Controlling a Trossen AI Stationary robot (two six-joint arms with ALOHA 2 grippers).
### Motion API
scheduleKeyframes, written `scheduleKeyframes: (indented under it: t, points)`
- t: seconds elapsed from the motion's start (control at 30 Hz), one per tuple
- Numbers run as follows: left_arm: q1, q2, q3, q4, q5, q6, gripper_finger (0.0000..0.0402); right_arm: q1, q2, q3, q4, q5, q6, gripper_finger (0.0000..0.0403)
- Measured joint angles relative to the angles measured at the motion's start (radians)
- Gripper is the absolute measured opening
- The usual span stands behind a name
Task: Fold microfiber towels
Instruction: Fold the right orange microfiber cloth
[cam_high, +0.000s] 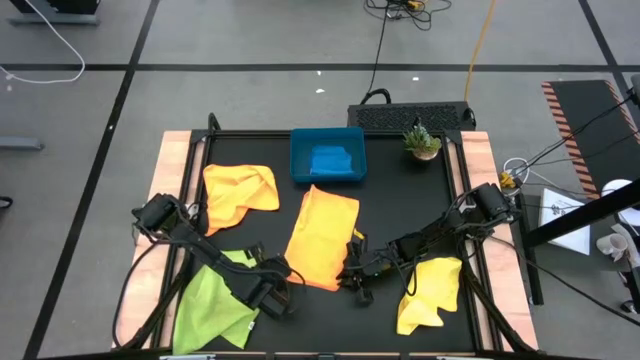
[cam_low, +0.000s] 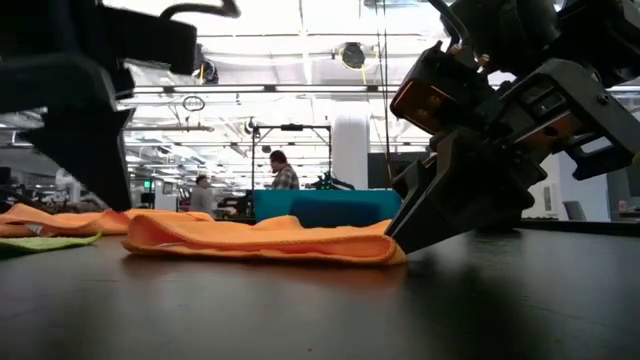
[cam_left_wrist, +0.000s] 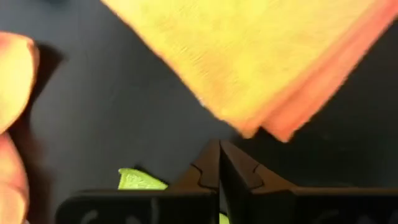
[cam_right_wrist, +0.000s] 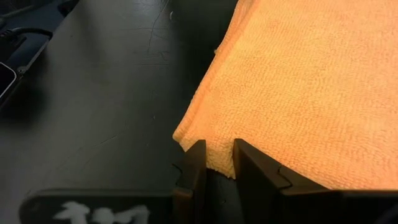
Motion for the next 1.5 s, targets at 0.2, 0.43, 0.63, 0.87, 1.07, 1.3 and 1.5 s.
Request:
scheduleKeyframes:
  t: [0.2,0.43,0.63,0.87,1.07,1.3,1.5]
  points:
    - [-0.001,0.0,0.022,0.026,-0.007,-0.027,0.0024,0.001,-0.038,-0.001,-0.065,0.0,0.01,0.0072]
    - [-0.014,0.0,-0.026,0.122,-0.077,-0.054,0.0075,0.002,-0.107,-0.001,-0.227,-0.009,0.035,0.0072]
    - [-0.01,0.0,-0.031,0.178,-0.151,-0.031,0.0087,0.008,-0.15,0.0,-0.35,-0.024,0.079,0.0072]
    - [0.028,0.0,-0.136,0.493,-0.184,0.1,0.0088,0.014,-0.164,0.0,-0.378,-0.026,0.1,0.0072]
    - [0.067,0.0,-0.221,0.685,-0.131,0.15,0.0088,0.016,-0.166,0.0,-0.392,-0.027,0.111,0.0072]
    - [0.1,0.0,-0.264,0.967,-0.071,0.332,0.0088,0.016,-0.166,0.0,-0.393,-0.029,0.111,0.0072]
    - [0.103,0.0,-0.26,0.977,-0.051,0.412,0.0088,0.015,-0.165,0.0,-0.397,-0.05,0.115,0.0072]
